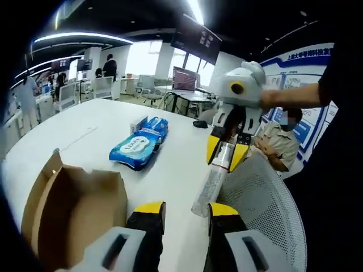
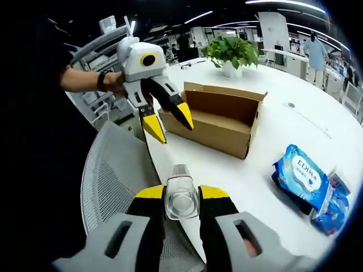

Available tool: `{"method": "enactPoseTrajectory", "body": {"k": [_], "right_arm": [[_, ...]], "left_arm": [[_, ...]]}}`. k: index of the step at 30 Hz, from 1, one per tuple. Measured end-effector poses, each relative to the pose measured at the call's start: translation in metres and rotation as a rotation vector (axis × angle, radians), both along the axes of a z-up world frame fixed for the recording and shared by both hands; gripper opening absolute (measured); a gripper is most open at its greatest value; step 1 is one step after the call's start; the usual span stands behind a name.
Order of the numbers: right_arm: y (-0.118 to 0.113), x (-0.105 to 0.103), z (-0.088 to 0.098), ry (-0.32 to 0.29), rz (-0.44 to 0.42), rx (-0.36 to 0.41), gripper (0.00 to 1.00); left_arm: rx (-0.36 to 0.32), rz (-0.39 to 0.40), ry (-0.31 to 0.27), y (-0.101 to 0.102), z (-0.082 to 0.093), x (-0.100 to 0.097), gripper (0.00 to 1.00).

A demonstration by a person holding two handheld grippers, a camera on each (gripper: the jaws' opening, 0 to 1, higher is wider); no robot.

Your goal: Operate the shoe box by opening the lid, removing the specified soft item, and placing it in the target area until the item is outside and the box remains undamaged.

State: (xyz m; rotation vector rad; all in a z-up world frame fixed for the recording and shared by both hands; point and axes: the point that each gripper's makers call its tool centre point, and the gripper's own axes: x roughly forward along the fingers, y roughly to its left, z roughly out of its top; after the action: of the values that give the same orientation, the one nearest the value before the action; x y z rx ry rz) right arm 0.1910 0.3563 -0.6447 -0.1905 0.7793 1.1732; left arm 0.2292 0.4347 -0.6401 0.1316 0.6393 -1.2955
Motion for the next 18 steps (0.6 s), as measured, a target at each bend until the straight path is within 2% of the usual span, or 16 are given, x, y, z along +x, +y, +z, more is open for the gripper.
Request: {"method": "enactPoseTrajectory", "body": {"k": [7, 18], "right_arm": [[-0.013, 0.003, 0.000, -0.004, -0.019, -0.011, 0.19], [-0.023, 0.008, -0.001, -0.008, -0.011, -0.037, 0.19]], "left_arm": [[-0.023, 0.104, 0.018, 0.015, -0.002, 0.008, 0.29], [-0.041, 0.179, 0.040, 0.023, -0.004, 0.014, 0.29]]}}
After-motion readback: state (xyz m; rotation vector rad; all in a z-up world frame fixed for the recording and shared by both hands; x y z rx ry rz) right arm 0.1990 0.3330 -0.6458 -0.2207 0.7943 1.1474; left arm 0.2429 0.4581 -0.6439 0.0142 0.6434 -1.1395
